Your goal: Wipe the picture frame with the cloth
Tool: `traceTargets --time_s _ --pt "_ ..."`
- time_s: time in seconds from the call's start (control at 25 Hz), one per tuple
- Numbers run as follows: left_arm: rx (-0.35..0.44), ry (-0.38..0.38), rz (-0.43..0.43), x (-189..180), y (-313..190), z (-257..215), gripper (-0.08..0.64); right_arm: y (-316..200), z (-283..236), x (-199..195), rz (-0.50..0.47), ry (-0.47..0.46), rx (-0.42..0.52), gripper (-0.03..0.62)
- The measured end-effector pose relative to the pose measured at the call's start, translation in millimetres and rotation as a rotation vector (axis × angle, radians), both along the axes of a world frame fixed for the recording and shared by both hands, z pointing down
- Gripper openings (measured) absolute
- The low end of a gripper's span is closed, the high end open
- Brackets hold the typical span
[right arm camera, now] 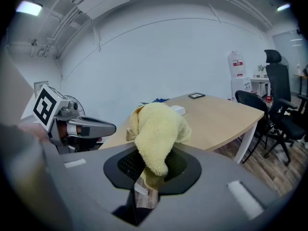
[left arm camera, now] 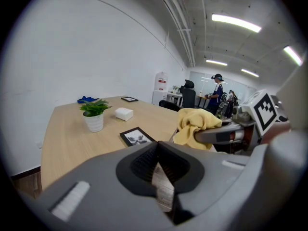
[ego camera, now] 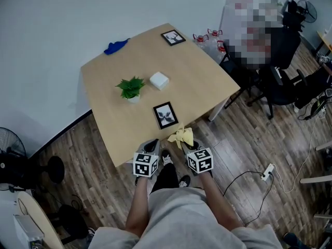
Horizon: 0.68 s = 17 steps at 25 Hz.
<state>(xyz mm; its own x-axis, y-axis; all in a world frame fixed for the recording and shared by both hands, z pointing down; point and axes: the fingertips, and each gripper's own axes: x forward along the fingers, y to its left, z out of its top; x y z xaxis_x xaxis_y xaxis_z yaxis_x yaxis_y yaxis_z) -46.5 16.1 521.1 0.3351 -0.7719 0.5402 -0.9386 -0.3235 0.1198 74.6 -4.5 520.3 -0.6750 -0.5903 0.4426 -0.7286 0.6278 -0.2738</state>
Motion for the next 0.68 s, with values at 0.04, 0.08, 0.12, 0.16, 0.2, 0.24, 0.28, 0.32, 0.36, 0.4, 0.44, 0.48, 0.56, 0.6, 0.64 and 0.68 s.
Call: traceTargets --time_s 0.04,0.08,0.12,0.16,0.2,0.24,0.28,0.32,0.36,0.4,0.44,0.48,0.56,0.6,0.64,0.68 --pt "0.001 0.0 0.002 0.5 0.2 -0.5 0.052 0.1 -0.7 0.1 0.0 0.0 0.001 0.057" --pt "0.002 0.0 0.003 0.9 0.3 -0.7 0.052 0.2 -1.0 0.0 0.0 -0.001 0.002 0.057" --pt "0.003 0.0 0.004 0.8 0.5 -0.8 0.052 0.2 -1.1 -0.2 0.0 -0.002 0.002 0.057" --pt "0.003 -0.001 0.004 0.5 0.6 -0.7 0.052 0.1 -1.1 -0.7 0.0 -0.003 0.003 0.057" --pt "0.004 -0.002 0.004 0.0 0.6 -0.5 0.052 0.1 -1.1 -1.3 0.0 -0.004 0.004 0.057" --pt "0.004 -0.003 0.004 -0.3 0.4 -0.3 0.052 -0.1 -1.2 -1.6 0.001 -0.005 0.006 0.057" --pt "0.005 -0.004 0.004 -0.6 -0.1 -0.1 0.052 -0.4 -1.3 -1.8 0.001 -0.005 0.006 0.057" --pt "0.005 -0.003 0.005 -0.9 -0.7 0.1 0.052 -0.9 -1.4 -2.1 0.001 -0.005 0.007 0.057" --pt "0.005 -0.003 0.005 -1.4 -1.1 0.3 0.052 -1.4 -1.4 -2.6 0.001 -0.005 0.008 0.057" --pt "0.005 -0.002 0.005 -1.9 -1.5 0.6 0.052 -1.8 -1.3 -3.0 0.001 -0.005 0.009 0.057" --pt "0.004 -0.001 0.004 -2.1 -1.7 1.0 0.052 -2.2 -1.0 -3.3 0.001 -0.004 0.009 0.057" --pt "0.003 -0.001 0.004 -2.1 -1.6 1.5 0.052 -2.3 -0.8 -3.3 0.001 -0.001 0.01 0.057" --pt "0.0 -0.001 0.004 -1.5 -1.2 1.9 0.052 -1.9 -1.0 -2.4 0.002 0.004 0.015 0.057" --pt "-0.001 -0.001 0.005 -1.0 -1.2 1.7 0.052 -1.8 -1.7 -1.9 0.003 0.005 0.019 0.057" --pt "0.0 -0.001 0.006 -0.5 -1.4 1.3 0.052 -2.0 -2.6 -1.4 0.005 0.006 0.023 0.057" --pt "0.0 -0.001 0.008 0.0 -1.6 0.9 0.052 -2.2 -3.6 -1.0 0.006 0.006 0.027 0.057"
